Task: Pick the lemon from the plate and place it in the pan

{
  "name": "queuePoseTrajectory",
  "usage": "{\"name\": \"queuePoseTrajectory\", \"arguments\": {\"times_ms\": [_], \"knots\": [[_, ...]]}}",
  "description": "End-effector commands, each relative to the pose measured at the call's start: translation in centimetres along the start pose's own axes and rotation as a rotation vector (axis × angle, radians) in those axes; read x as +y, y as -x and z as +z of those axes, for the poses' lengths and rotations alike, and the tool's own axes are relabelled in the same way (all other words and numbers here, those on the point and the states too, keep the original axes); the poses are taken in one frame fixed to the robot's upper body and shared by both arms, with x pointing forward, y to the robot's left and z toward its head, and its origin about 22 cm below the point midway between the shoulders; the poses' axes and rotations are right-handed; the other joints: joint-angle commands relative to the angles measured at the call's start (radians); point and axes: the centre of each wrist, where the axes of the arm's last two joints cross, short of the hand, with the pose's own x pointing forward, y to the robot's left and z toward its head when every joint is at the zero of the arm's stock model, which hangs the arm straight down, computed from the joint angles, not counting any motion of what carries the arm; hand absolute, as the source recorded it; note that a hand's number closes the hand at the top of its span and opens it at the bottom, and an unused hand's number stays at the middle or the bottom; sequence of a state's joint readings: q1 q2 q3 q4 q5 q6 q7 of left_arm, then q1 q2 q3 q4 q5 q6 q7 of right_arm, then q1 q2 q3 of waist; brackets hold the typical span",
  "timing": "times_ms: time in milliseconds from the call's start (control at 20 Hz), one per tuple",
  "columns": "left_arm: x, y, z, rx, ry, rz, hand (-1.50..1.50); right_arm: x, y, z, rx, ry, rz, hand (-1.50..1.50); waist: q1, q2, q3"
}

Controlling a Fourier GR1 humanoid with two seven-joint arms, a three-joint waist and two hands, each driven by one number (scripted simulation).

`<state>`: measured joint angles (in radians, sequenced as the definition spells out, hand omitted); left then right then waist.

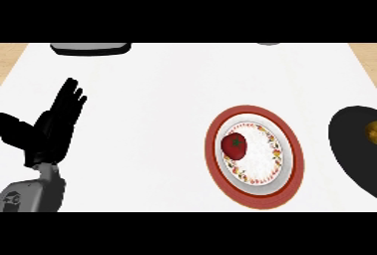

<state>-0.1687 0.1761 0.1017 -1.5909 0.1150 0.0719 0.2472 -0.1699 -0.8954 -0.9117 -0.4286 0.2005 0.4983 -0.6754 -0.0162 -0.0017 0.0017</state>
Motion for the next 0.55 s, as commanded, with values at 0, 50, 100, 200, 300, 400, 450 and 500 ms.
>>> {"name": "queuePoseTrajectory", "arguments": {"times_ms": [0, 50, 100, 200, 300, 400, 450, 500], "knots": [[0.9, -0.5, 1.2, -0.003, 0.000, 0.000, 0.00, -4.3, -0.5, 3.5, -0.068, -0.078, -0.130, -1.50, 0.002, -0.004, 0.000], [0.7, 1.9, 1.4, 0.004, -0.018, 0.004, 0.00, -3.7, 1.3, 5.1, -0.050, -0.080, -0.098, -1.50, 0.004, 0.001, 0.002], [0.9, -0.8, 0.4, 0.010, 0.002, 0.000, 0.00, -4.8, 0.1, 4.8, -0.080, -0.070, -0.080, -1.50, 0.005, 0.000, 0.003], [-0.3, -0.8, 0.2, -0.004, 0.000, -0.016, 0.00, -4.5, 1.1, 5.8, -0.095, -0.050, -0.074, -1.50, 0.002, 0.000, 0.003], [-0.4, 0.5, 1.1, 0.005, 0.011, 0.010, 0.00, -5.5, 0.4, 6.1, -0.078, -0.041, -0.070, -1.50, 0.007, 0.000, 0.002], [0.0, -0.6, 0.7, -0.011, -0.001, -0.013, 0.00, -5.4, 0.2, 5.7, -0.087, -0.041, -0.072, -1.50, 0.009, -0.001, 0.001], [0.2, 0.0, 1.0, -0.009, -0.006, 0.005, 0.00, -5.2, 1.1, 6.9, -0.072, -0.049, -0.073, -1.50, 0.006, -0.001, 0.001], [0.3, 0.7, 1.1, -0.011, 0.006, -0.003, 0.00, -5.0, 1.7, 7.6, -0.073, -0.038, -0.067, -1.50, 0.005, 0.000, 0.001]]}}
